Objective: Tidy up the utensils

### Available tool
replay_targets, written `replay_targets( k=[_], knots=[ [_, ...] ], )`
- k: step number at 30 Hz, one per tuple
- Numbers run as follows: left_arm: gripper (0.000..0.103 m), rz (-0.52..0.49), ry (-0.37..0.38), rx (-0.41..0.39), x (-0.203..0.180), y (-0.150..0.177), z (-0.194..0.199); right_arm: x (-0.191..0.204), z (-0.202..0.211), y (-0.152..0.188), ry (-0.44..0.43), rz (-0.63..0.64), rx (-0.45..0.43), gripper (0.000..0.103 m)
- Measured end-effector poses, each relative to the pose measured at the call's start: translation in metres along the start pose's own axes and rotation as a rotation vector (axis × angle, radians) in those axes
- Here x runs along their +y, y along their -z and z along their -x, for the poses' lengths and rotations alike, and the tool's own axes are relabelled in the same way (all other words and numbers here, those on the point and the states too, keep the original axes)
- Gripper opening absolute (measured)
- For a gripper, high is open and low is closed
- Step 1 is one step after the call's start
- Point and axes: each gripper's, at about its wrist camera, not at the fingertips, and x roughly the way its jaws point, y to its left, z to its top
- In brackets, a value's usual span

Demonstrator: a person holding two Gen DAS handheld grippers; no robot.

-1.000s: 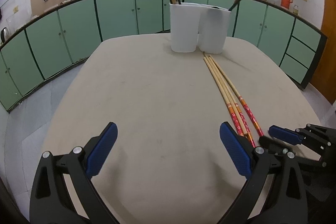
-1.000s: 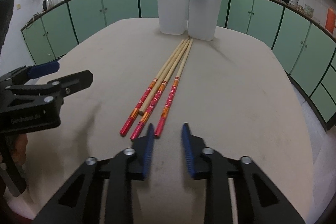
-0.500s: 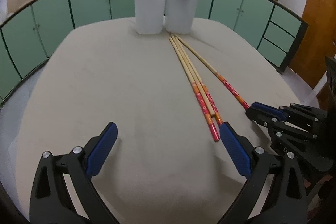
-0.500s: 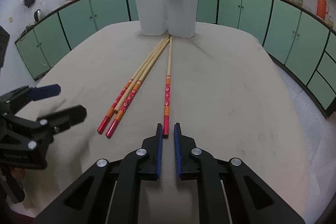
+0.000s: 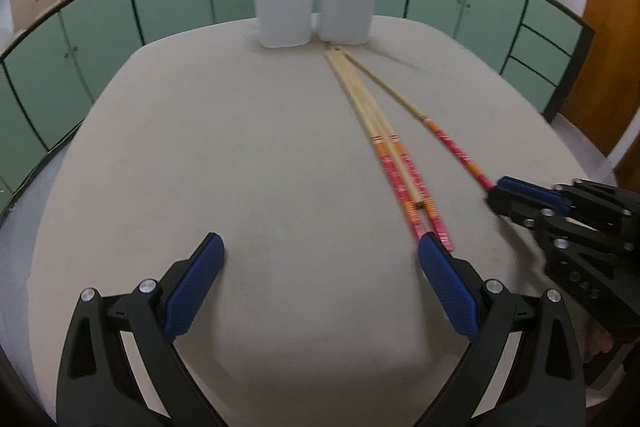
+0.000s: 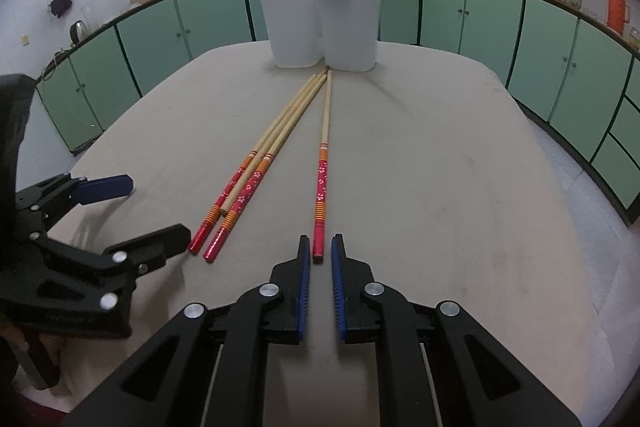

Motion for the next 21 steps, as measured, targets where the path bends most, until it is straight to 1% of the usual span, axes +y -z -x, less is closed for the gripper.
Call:
replay_targets(
  k=[4, 5, 7, 10, 14, 17, 21],
  knots=[
    [0.094, 0.055, -0.045, 0.003, 0.017, -0.002, 0.000, -0.001, 0.000, 0.000, -0.010, -0.001, -0.002, 0.012],
    [0.093, 0.067, -0.044, -0.002, 0.020, -0.003, 0.001, -0.001, 0.000, 0.000, -0.013, -0.003, -0.003, 0.012],
    [0.093, 0.072, -0.019, -0.022, 0.021, -0.004, 0.006, -0.002, 0.001, 0.001, -0.020, -0.006, -0.004, 0.012],
    [0.093, 0.052, 0.040, -0.031, 0.013, -0.008, 0.010, -0.003, 0.000, 0.000, -0.023, -0.010, -0.003, 0.012],
    [0.093, -0.006, 0.064, -0.014, -0.004, -0.007, 0.004, -0.004, 0.000, 0.000, -0.026, -0.012, -0.003, 0.012],
    [0.093, -0.020, 0.061, 0.003, -0.011, -0.004, -0.002, -0.003, 0.000, 0.001, -0.027, -0.012, -0.003, 0.012],
    [0.093, -0.035, 0.026, 0.012, -0.013, -0.003, -0.010, -0.004, 0.000, 0.001, -0.032, -0.017, -0.004, 0.012]
  ],
)
